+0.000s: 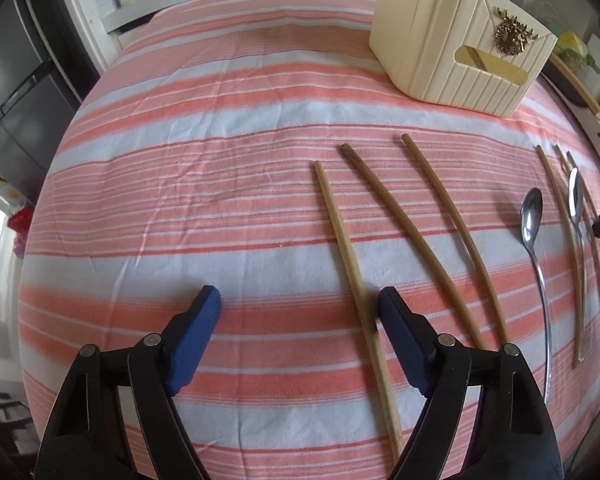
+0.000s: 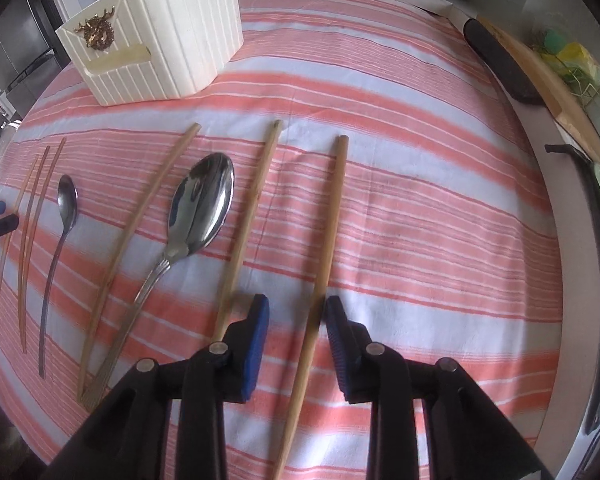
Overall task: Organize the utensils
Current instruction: 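Close the right tool on a chopstick while the left tool grasps another chopstick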
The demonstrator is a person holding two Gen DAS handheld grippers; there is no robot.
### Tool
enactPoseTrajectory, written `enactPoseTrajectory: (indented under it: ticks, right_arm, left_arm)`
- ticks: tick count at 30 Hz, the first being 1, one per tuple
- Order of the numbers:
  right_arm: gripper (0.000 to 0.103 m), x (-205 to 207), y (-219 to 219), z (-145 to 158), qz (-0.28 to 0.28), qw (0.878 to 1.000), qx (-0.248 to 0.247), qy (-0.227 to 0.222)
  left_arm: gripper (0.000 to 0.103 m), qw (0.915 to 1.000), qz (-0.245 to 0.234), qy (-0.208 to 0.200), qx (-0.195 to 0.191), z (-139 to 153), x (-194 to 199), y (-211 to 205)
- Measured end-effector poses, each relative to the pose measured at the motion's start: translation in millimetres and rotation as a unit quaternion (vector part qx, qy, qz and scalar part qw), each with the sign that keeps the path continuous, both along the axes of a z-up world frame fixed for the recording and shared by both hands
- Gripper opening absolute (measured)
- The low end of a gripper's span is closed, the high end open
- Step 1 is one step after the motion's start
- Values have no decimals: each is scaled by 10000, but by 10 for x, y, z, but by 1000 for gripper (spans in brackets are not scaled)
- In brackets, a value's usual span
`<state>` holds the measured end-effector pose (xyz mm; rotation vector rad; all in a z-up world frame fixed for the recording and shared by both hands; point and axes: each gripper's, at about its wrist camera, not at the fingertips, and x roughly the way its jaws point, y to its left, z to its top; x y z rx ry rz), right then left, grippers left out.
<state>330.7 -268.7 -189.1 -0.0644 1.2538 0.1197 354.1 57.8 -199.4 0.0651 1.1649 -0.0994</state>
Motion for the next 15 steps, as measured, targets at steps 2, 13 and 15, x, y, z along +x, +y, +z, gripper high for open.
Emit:
enactPoseTrajectory:
  ticks: [2, 13, 15]
  right_arm:
    - [30, 159, 7, -20, 7, 10000, 36, 43]
    - [16, 913, -7, -71, -229, 9996, 135, -94]
    - [8, 980, -13, -77, -235, 9996, 99, -154]
  left_arm:
    - [69, 9999, -85, 58, -11, 16, 87, -44]
    - [9, 9977, 68, 351, -572, 57, 488, 68]
    - [7, 9977, 98, 291, -612, 54, 493, 63]
